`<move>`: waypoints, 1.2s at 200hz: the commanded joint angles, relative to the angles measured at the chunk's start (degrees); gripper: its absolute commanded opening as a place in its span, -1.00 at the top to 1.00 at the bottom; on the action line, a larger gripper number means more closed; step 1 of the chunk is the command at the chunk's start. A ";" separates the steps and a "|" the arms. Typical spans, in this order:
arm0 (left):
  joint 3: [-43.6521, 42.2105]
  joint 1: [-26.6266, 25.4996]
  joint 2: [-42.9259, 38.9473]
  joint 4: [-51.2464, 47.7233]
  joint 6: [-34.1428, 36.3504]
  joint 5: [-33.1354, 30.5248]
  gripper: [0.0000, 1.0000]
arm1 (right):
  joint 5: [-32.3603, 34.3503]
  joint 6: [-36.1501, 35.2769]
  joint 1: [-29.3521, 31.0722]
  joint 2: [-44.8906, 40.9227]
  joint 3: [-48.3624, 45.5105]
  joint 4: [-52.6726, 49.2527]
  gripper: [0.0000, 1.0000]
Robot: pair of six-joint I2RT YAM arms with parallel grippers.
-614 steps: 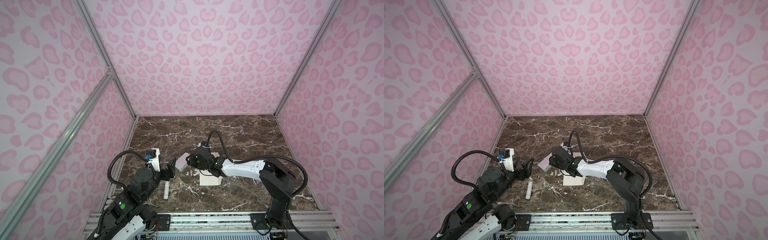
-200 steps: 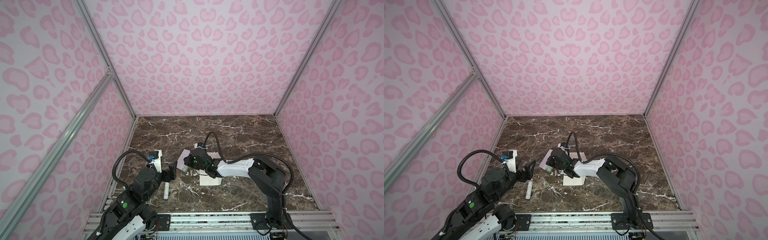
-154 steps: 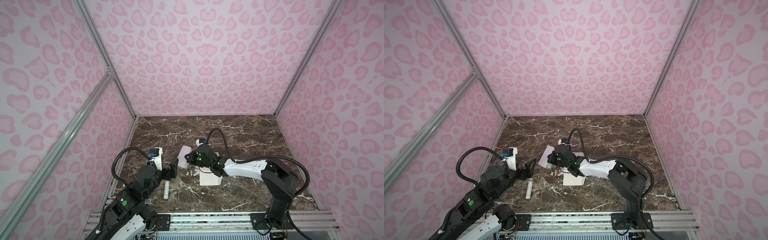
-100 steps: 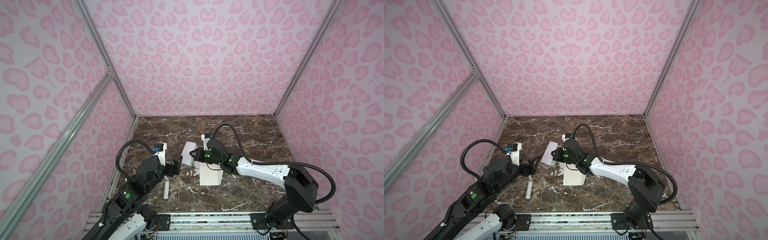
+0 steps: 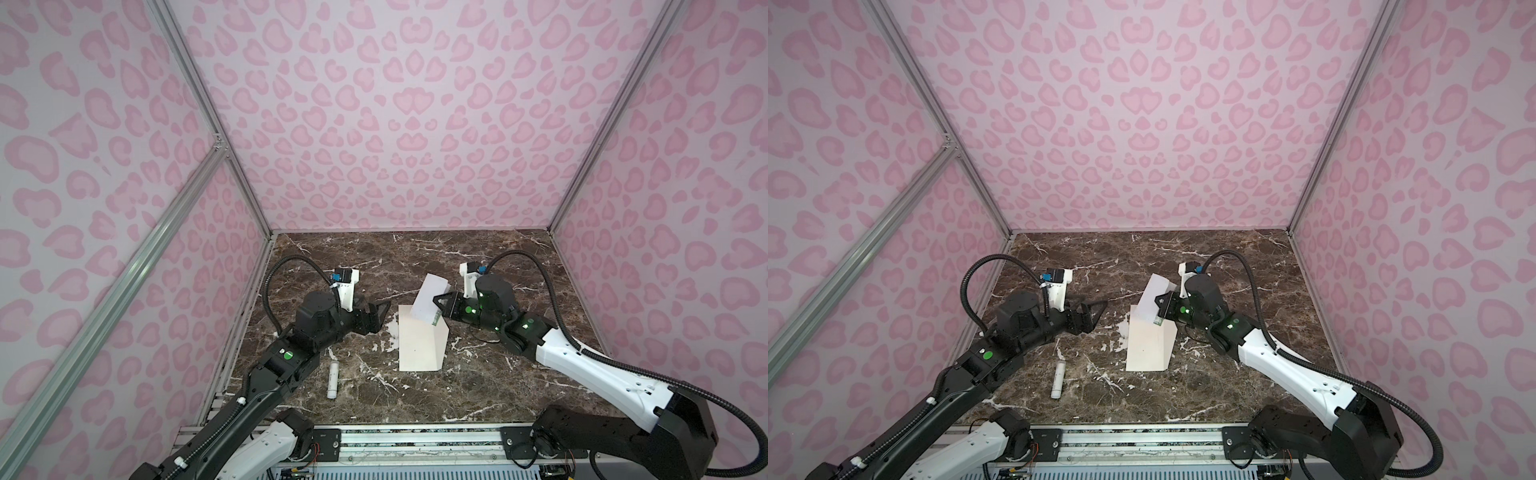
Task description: Place the letter into the envelope and seal it
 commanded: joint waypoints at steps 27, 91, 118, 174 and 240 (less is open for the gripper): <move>0.31 0.10 7.96 14.94 -3.96 11.21 -0.76 | -1.14 -2.97 -4.65 -5.61 -1.87 -5.56 1.00; 3.19 0.06 21.91 30.94 -10.11 23.16 -0.68 | -6.40 -4.19 -5.73 -8.43 -1.26 -6.62 1.00; 4.29 0.05 27.16 36.88 -13.43 26.49 -0.65 | -8.16 -4.07 -5.80 -9.30 -1.18 -5.94 1.00; 4.93 -0.28 33.92 46.35 -18.24 30.98 -0.61 | -10.98 -3.29 -5.72 -9.25 -1.21 -3.60 1.00; 5.46 -1.04 38.21 49.66 -20.44 32.60 -0.49 | -13.88 -2.85 -4.54 -7.81 -0.49 -0.01 1.00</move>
